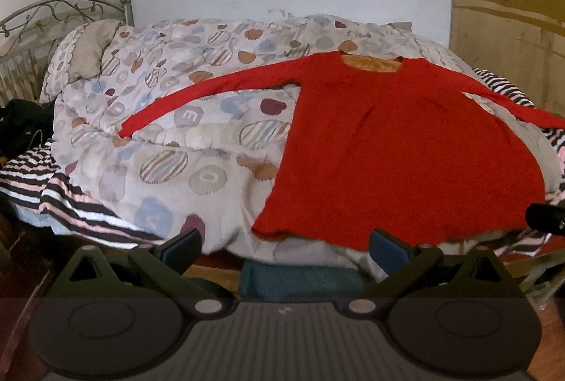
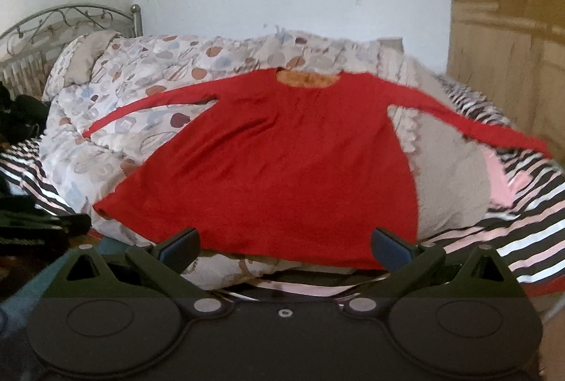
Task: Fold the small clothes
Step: 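Reach the right gripper to the red sleeve cuff and grasp it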
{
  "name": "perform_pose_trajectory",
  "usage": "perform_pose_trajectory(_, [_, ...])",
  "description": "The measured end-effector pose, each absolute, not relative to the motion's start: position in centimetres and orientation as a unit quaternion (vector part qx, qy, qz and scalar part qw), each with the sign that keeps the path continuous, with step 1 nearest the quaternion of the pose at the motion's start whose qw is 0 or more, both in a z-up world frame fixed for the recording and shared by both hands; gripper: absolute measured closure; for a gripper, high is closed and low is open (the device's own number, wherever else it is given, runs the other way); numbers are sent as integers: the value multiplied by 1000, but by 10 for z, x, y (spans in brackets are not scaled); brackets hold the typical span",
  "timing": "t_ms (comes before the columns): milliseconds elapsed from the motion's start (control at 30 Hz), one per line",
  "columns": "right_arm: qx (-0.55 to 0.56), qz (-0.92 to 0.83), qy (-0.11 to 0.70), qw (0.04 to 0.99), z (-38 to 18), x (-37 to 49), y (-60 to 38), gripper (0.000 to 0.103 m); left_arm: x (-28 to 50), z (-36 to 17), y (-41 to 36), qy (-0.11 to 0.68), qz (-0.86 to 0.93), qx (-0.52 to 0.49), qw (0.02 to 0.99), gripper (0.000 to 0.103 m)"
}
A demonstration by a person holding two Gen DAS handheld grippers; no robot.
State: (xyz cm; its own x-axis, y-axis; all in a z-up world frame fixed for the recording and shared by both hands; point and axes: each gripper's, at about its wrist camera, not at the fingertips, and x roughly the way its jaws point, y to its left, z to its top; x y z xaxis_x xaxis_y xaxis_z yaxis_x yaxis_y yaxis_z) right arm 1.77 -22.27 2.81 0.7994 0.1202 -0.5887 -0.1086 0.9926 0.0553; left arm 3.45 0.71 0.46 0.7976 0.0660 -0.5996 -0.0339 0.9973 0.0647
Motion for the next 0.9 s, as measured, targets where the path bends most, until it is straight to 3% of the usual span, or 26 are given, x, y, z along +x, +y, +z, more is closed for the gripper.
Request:
perform_pose_trajectory(467, [51, -15, 330, 943, 34, 102, -261, 0, 139, 35, -2, 294, 25, 52, 954, 0])
perform_pose_trajectory(900, [57, -68, 327, 941, 22, 167, -304, 0, 234, 26, -31, 307, -3, 67, 949, 0])
